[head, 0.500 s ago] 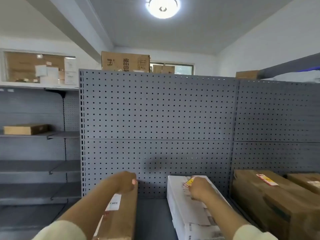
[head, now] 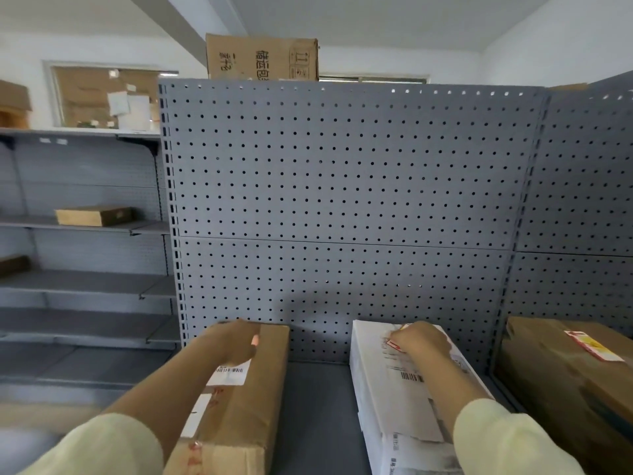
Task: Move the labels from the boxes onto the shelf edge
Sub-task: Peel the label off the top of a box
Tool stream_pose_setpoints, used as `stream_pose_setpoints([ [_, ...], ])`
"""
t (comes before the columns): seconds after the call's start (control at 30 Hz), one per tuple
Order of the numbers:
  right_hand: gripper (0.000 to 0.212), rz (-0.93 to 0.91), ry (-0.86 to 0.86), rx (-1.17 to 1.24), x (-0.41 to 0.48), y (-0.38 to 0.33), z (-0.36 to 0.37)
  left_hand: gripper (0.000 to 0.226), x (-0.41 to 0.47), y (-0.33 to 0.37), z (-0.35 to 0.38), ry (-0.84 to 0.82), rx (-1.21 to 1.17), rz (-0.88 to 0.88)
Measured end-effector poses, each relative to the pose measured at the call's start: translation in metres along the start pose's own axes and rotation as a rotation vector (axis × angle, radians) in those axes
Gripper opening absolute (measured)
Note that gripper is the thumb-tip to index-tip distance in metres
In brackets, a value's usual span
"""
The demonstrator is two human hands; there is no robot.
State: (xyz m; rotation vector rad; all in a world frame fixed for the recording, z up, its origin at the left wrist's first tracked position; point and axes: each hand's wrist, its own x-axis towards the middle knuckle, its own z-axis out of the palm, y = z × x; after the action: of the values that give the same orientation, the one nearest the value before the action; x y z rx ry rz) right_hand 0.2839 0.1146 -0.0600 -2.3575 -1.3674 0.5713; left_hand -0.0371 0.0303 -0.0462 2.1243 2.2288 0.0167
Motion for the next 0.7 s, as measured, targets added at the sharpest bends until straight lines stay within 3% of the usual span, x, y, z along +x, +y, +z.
stream_pose_setpoints([
  [0.13, 0.054, 0.049, -0.015, -0.046, 0.002, -0.007, -0.001, 0.031, 0.003, 0.001, -0.001, 0.003, 0.001, -0.004],
  [0.33, 0.028, -0.047, -0.036, -0.088, -0.003, -0.014, -0.014, 0.034, 0.006, 0.000, 0.002, 0.037, 0.045, -0.040],
  [0.43, 0.032, -0.084, -0.081, -0.167, 0.001, -0.014, -0.017, 0.035, 0.005, -0.004, 0.002, 0.032, 0.061, -0.060],
  [0.7, 0.028, -0.126, 0.025, 0.026, -0.009, -0.003, -0.024, 0.032, -0.002, -0.003, -0.004, 0.010, -0.006, -0.043],
])
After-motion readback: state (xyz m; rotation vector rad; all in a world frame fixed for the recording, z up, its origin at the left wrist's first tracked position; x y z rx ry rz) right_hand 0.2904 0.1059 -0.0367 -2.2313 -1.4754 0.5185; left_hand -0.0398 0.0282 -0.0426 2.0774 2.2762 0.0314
